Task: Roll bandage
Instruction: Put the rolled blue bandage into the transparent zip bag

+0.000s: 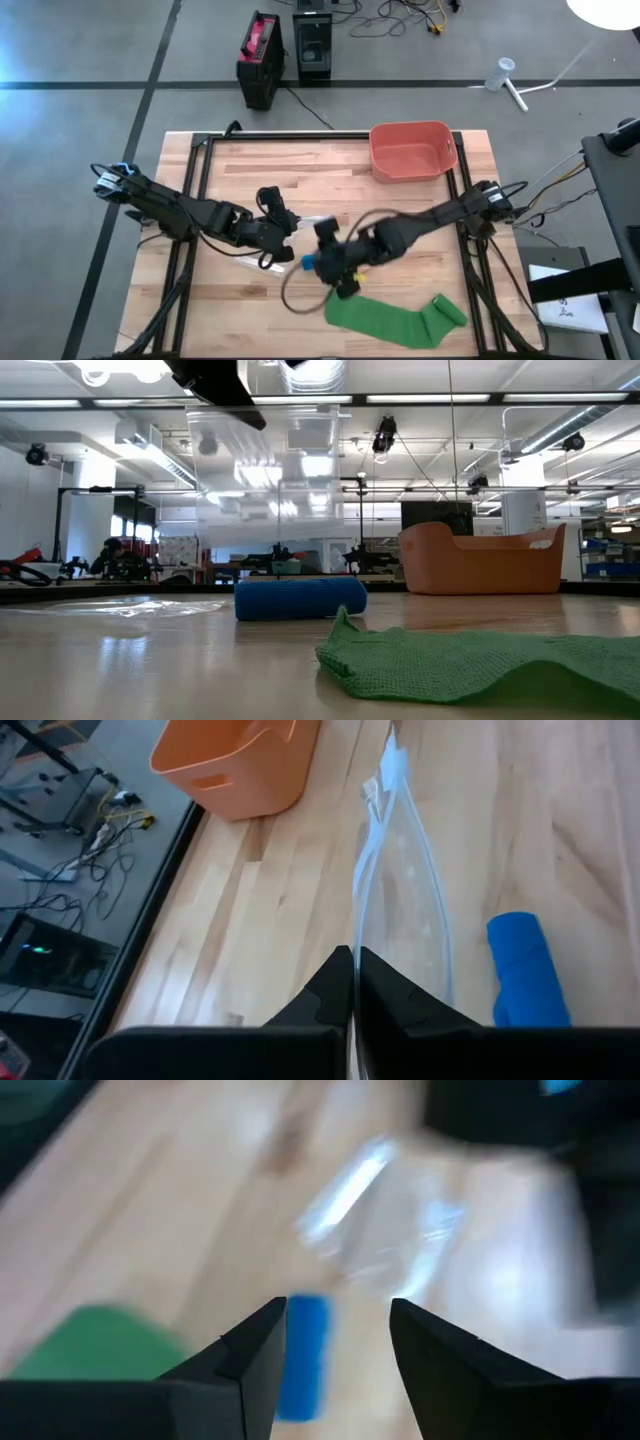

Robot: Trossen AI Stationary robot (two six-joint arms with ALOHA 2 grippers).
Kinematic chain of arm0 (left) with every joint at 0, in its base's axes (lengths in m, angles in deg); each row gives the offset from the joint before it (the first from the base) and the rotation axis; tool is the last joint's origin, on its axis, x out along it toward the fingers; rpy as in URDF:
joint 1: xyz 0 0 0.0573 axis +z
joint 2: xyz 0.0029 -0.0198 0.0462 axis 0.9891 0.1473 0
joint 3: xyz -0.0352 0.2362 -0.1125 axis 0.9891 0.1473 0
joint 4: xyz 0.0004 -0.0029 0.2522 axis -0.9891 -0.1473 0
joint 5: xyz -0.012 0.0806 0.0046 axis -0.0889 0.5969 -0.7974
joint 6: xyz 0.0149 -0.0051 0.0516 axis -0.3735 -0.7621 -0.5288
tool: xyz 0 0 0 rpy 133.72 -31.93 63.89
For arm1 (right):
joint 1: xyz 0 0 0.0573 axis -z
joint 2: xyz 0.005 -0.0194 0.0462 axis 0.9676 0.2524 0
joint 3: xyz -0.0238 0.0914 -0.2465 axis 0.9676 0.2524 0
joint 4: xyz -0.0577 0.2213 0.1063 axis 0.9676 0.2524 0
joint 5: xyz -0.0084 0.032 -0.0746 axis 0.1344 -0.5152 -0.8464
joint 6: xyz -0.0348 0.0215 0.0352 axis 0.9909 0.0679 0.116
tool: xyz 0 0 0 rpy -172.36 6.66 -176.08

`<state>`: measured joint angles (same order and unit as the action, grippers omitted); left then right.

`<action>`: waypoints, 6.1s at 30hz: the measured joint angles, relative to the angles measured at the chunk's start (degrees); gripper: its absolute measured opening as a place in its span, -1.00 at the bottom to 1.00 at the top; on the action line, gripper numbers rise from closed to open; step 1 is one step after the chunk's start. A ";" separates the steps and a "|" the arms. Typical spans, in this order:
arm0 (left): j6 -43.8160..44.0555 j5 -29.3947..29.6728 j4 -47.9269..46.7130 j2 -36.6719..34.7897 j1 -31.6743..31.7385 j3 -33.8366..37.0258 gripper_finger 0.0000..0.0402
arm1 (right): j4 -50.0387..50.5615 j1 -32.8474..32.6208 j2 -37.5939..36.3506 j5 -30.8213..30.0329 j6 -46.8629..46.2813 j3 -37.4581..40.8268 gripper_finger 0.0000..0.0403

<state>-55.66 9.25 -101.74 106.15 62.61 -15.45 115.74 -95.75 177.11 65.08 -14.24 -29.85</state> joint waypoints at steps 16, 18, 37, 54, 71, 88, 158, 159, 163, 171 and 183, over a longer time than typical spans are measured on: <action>3.82 -2.72 3.67 0.00 -0.11 4.71 -1.00 | -1.80 0.57 11.31 -4.38 -8.18 11.03 0.18; 4.43 -3.09 3.84 0.00 -0.15 5.00 -1.00 | -1.99 1.49 11.80 -4.02 -8.62 11.01 0.22; 5.40 -3.13 3.69 -0.02 -0.22 5.20 -1.00 | -3.29 5.62 14.92 3.36 -7.45 10.96 -0.31; 6.95 2.75 13.89 -0.02 -0.22 8.17 -1.00 | 3.22 6.17 -6.30 14.24 -43.61 8.99 -0.66; -30.32 24.82 55.97 -0.02 -1.02 21.96 -1.00 | -10.26 8.42 -10.46 9.78 -56.02 9.08 -0.81; -33.00 35.21 56.53 -4.67 -6.50 22.48 -1.00 | -13.95 6.83 -11.37 0.08 -52.10 14.21 -0.81; -35.30 18.77 78.33 0.11 -1.18 21.94 -1.00 | -118.02 16.51 -10.00 7.93 -69.34 55.77 -0.83; -34.59 18.23 77.92 0.11 -1.18 22.01 -1.00 | -117.99 16.58 -10.01 6.59 -68.84 55.87 -0.83; -33.07 16.65 77.10 0.13 -1.52 22.21 -1.00 | -117.49 17.10 -10.16 2.42 -68.01 56.70 -0.83; -32.79 16.69 76.62 0.02 -1.71 22.12 -1.00 | -115.70 17.51 -10.26 6.72 -69.86 56.36 -0.83; -29.91 18.00 72.97 0.00 -2.83 22.10 -1.00 | -107.74 17.58 -10.51 3.89 -76.59 56.32 -0.81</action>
<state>-85.57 27.25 -28.77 106.15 59.78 6.65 7.99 -78.17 166.60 68.97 -90.83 26.47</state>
